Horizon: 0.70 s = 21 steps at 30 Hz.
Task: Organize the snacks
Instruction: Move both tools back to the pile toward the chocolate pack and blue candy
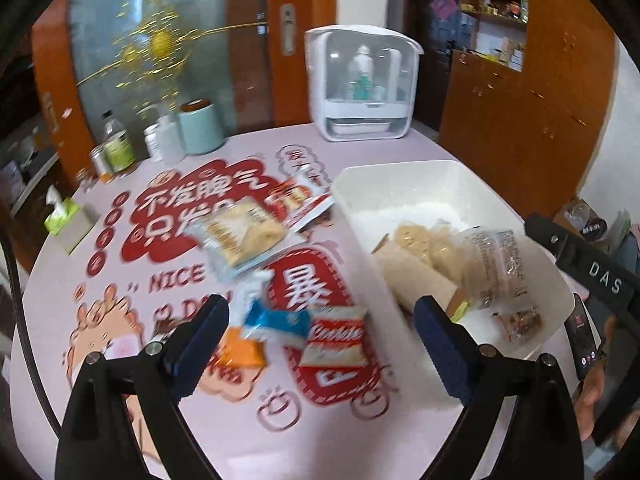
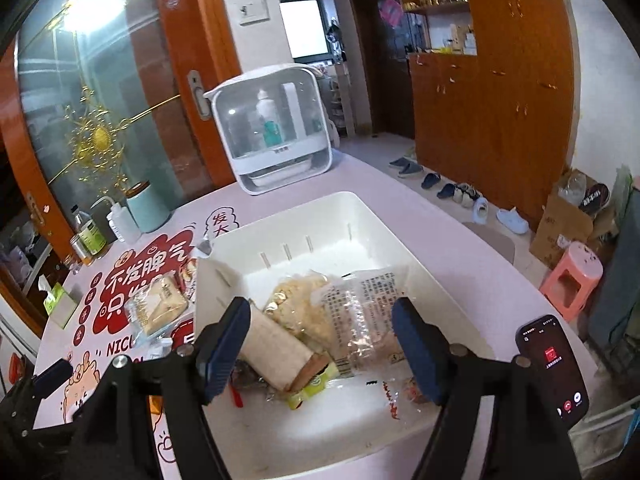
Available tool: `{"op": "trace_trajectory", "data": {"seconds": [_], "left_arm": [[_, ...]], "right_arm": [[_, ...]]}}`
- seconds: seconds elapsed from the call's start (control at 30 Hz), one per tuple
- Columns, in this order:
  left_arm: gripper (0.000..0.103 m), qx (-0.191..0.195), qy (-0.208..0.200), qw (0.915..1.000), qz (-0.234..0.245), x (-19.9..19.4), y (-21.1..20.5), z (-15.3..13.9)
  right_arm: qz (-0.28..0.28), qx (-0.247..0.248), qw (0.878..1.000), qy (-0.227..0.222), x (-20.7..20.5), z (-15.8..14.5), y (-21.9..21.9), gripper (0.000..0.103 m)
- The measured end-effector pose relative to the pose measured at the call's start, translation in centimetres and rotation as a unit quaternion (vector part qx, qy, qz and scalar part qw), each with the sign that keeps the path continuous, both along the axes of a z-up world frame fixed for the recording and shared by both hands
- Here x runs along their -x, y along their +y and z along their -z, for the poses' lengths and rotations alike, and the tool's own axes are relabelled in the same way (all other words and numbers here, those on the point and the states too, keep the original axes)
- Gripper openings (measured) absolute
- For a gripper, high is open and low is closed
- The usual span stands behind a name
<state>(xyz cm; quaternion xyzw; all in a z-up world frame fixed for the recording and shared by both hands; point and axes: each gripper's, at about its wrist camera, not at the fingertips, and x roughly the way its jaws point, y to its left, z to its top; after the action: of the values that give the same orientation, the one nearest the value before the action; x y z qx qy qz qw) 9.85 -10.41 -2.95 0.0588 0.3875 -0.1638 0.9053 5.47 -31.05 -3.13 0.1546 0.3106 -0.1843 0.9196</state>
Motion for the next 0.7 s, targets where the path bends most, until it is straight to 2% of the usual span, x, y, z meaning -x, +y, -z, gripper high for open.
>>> {"op": "trace_trajectory", "data": {"seconds": [0.13, 0.37, 0.53, 0.7], "left_arm": [[0.093, 0.007, 0.006, 0.9999, -0.014, 1.0, 2.7, -0.3], [0.093, 0.002, -0.025, 0.9979, -0.06, 3.2, 8.1, -0.9], [0.093, -0.007, -0.024, 0.9954, -0.093, 3.5, 11.4, -0.1], [0.093, -0.008, -0.005, 0.9934, -0.114, 2.9, 14.0, 1.9]], "right_arm": [[-0.007, 0.01, 1.0, -0.003, 0.6, -0.6, 1.2, 0.074], [-0.025, 0.043, 0.998, -0.03, 2.4, -2.2, 3.9, 0.074], [-0.065, 0.057, 0.995, -0.045, 2.4, -2.6, 6.6, 0.074], [-0.14, 0.055, 0.988, -0.039, 0.8, -1.9, 10.3, 0.074]]}}
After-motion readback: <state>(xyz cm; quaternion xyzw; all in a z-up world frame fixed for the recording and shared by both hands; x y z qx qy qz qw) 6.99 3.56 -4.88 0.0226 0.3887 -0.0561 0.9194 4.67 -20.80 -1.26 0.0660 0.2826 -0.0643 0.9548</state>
